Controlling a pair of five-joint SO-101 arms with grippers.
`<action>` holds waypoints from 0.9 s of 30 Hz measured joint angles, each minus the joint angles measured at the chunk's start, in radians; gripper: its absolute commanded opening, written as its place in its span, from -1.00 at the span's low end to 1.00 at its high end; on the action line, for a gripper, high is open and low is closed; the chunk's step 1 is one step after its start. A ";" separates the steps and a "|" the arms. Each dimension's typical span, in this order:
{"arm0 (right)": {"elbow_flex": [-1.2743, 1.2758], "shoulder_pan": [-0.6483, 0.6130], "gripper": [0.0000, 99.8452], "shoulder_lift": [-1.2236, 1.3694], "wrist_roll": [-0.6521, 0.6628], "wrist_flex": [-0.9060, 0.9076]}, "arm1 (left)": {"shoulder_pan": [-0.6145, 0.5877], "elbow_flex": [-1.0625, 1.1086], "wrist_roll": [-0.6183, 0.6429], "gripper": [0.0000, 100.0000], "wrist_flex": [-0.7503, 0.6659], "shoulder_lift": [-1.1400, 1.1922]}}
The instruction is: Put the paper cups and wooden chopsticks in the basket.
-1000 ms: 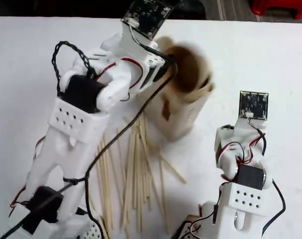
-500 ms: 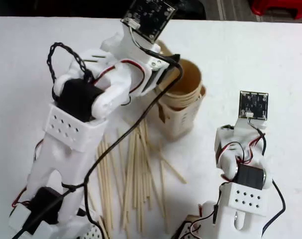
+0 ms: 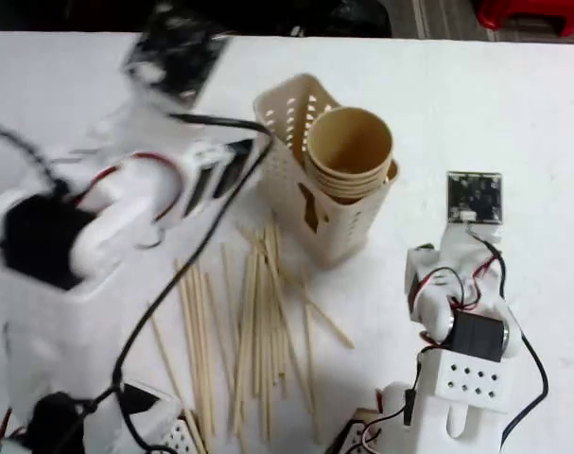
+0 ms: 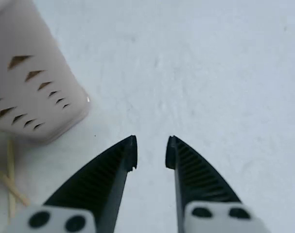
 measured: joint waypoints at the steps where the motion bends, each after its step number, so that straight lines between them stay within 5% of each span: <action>1: -0.008 -0.014 -0.72 0.000 0.000 0.005 | -0.020 0.000 0.000 -0.57 0.023 -0.018; 9: -0.199 -0.121 -0.72 0.000 0.000 0.160 | -0.193 0.169 0.000 -0.56 0.060 -0.169; 27: -0.293 -0.829 -0.96 0.005 0.112 0.245 | -0.496 1.341 0.000 -0.56 -0.580 -0.658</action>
